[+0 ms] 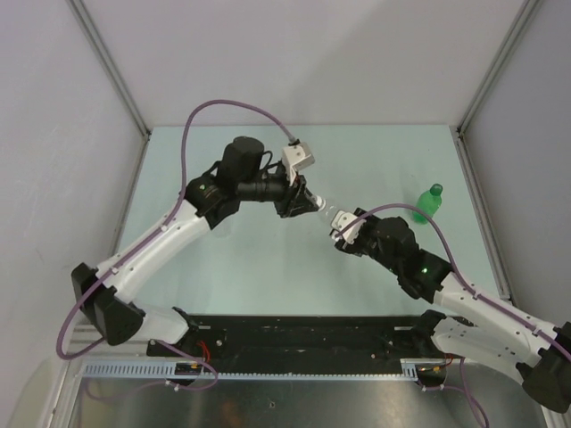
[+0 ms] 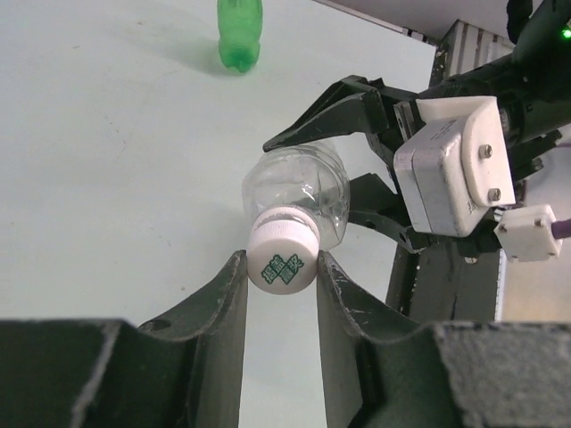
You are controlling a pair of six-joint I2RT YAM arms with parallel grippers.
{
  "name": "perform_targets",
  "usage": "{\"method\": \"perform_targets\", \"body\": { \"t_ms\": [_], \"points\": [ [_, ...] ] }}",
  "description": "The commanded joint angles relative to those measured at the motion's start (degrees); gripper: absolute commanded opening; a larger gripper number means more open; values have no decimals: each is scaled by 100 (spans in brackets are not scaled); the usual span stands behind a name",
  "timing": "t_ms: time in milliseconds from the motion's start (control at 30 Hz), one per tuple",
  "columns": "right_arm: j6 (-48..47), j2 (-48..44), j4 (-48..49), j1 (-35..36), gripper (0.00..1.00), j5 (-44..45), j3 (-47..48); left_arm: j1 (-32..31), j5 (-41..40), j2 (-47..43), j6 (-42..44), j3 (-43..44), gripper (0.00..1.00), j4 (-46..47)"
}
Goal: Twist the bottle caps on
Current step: Screw the bottle cap onto the plastic bottle.
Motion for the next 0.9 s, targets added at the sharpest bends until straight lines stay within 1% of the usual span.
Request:
{"method": "perform_targets", "body": {
  "t_ms": [0, 67, 200, 300, 400, 500, 567, 700, 867],
  "points": [
    [-645, -227, 937, 247, 0, -361, 255, -312, -63, 636, 1011, 862, 33, -708],
    [-626, -257, 1053, 239, 0, -275, 255, -394, -5, 850, 1264, 1196, 33, -957],
    [-652, -259, 1344, 239, 0, -280, 255, -429, 524, 1099, 1599, 1592, 29, -1281],
    [-649, -314, 1531, 241, 0, -297, 255, -430, 585, 1119, 1763, 1636, 29, -1412],
    [-618, -418, 1574, 246, 0, -568, 255, -455, 656, 1074, 2025, 1563, 29, -1490],
    [-579, -441, 1513, 247, 0, -926, 255, -594, 352, 1116, 2170, 1665, 27, -1631],
    [-526, -387, 1494, 255, 0, -990, 255, -703, 119, 1154, 2242, 1750, 26, -1746],
    [-489, -270, 1474, 280, 0, -969, 255, -774, 154, 1152, 2494, 1709, 26, -1881],
    [-480, -283, 1472, 297, 0, -1235, 255, -810, 91, 1267, 2836, 1674, 26, -2010]
  ]
}}
